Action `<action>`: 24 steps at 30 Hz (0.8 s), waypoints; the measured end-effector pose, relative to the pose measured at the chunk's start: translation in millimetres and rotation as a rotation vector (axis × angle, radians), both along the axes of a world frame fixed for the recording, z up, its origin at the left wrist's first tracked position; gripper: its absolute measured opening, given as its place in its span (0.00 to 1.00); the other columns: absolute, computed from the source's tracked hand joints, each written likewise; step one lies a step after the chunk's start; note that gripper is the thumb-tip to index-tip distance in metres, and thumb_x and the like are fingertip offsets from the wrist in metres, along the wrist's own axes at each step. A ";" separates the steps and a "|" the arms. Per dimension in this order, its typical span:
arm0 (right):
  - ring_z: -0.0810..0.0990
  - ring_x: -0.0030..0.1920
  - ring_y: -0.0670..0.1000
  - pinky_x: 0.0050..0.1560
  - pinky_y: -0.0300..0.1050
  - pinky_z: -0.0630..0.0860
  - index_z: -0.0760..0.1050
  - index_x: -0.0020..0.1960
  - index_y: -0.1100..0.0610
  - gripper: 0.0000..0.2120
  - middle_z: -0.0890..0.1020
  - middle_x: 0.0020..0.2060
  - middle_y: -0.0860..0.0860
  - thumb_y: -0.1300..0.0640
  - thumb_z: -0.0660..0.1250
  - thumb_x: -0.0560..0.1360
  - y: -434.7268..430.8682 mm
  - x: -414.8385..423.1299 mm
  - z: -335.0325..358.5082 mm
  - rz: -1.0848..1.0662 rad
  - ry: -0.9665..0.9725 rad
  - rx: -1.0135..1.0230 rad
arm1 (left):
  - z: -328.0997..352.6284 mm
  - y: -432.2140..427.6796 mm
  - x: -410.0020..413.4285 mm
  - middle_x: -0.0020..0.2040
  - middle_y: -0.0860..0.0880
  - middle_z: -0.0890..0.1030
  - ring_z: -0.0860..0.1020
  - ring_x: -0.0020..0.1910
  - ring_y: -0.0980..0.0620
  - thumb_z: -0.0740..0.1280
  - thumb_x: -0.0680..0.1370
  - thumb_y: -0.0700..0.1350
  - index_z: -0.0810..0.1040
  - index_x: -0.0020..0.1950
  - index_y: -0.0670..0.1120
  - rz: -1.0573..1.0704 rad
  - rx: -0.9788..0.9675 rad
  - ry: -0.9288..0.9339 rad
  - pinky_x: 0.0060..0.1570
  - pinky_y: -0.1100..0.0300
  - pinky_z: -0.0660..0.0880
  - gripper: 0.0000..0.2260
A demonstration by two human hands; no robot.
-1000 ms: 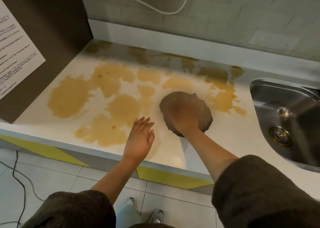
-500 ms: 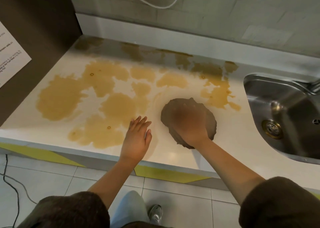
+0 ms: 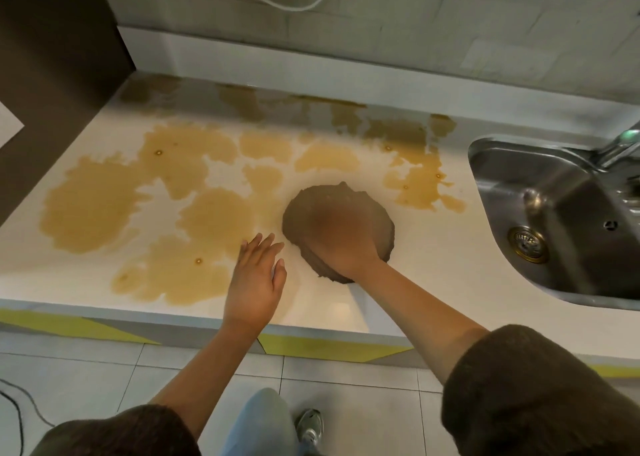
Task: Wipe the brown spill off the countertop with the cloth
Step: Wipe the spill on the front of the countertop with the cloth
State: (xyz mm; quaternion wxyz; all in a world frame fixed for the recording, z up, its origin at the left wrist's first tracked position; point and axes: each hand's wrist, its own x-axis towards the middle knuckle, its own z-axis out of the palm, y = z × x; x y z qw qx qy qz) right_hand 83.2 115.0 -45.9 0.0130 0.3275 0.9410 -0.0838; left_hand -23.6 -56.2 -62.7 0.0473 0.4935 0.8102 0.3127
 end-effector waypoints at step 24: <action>0.46 0.77 0.57 0.72 0.67 0.38 0.53 0.75 0.34 0.28 0.55 0.77 0.45 0.31 0.46 0.76 25.7 49.0 -7.9 0.301 0.030 0.063 | -0.7 0.8 -2.6 0.68 0.45 0.72 0.62 0.72 0.47 0.48 0.79 0.52 0.74 0.64 0.44 -0.031 -0.036 -0.013 0.73 0.55 0.49 0.23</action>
